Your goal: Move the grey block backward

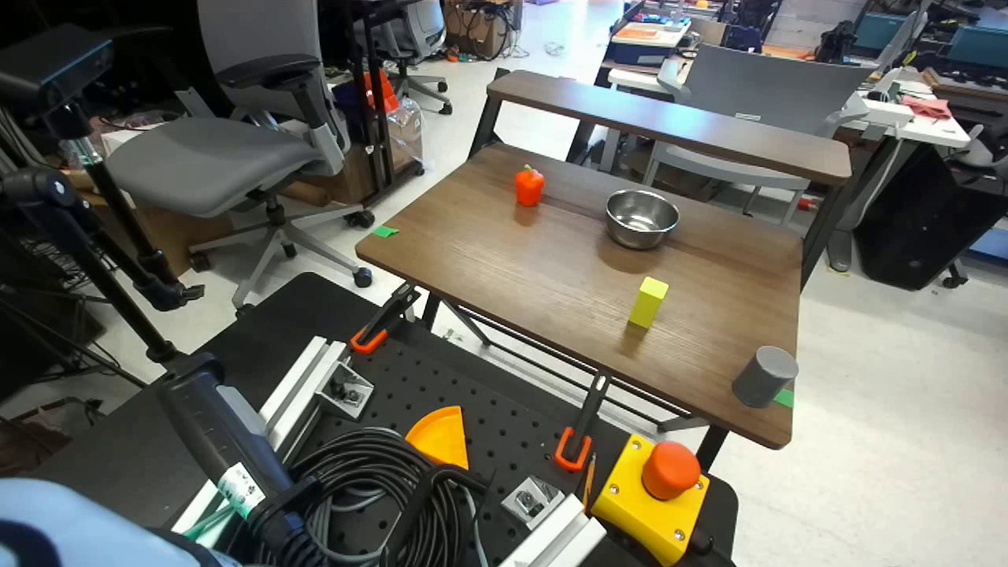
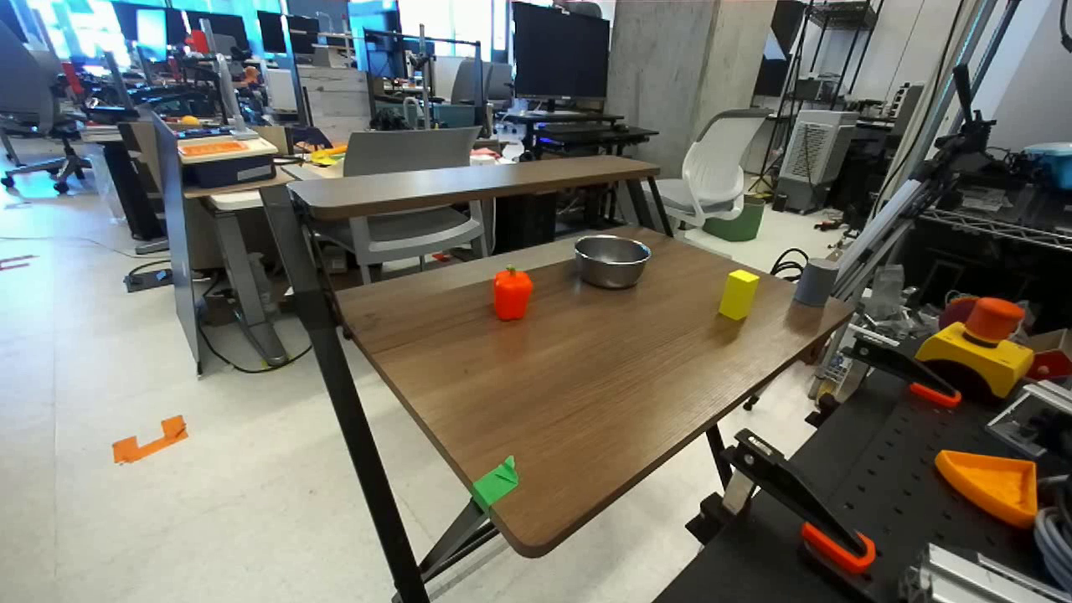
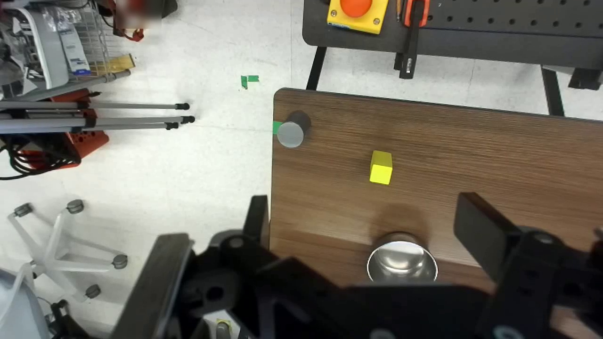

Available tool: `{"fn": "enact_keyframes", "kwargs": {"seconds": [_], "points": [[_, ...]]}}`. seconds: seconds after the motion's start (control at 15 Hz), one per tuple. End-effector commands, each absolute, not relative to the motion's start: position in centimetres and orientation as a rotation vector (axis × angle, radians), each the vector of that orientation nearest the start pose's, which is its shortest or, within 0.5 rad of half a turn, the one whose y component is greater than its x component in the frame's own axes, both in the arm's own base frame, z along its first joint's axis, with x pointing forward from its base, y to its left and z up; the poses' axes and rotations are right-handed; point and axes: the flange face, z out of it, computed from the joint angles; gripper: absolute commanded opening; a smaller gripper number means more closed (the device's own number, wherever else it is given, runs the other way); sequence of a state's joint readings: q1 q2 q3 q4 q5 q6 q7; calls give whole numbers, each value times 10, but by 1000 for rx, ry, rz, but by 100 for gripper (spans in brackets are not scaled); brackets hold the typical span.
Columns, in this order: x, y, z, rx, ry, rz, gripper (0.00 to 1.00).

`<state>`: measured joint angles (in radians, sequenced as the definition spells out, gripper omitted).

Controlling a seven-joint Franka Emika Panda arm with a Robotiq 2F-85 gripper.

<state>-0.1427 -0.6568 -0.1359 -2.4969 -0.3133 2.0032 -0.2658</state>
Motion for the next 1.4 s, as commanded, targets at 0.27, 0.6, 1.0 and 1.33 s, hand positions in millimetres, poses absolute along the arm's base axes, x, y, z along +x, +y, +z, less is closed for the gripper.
{"fn": "enact_keyframes", "kwargs": {"seconds": [0.27,0.6,1.0,1.33], "points": [[371,-139,509,-3329,-37,-122,100],[427,-187,464,-3216,263,5,100],[505,-237,392,-3080,378,119,100],[534,-258,322,-3132,426,302,100]]}}
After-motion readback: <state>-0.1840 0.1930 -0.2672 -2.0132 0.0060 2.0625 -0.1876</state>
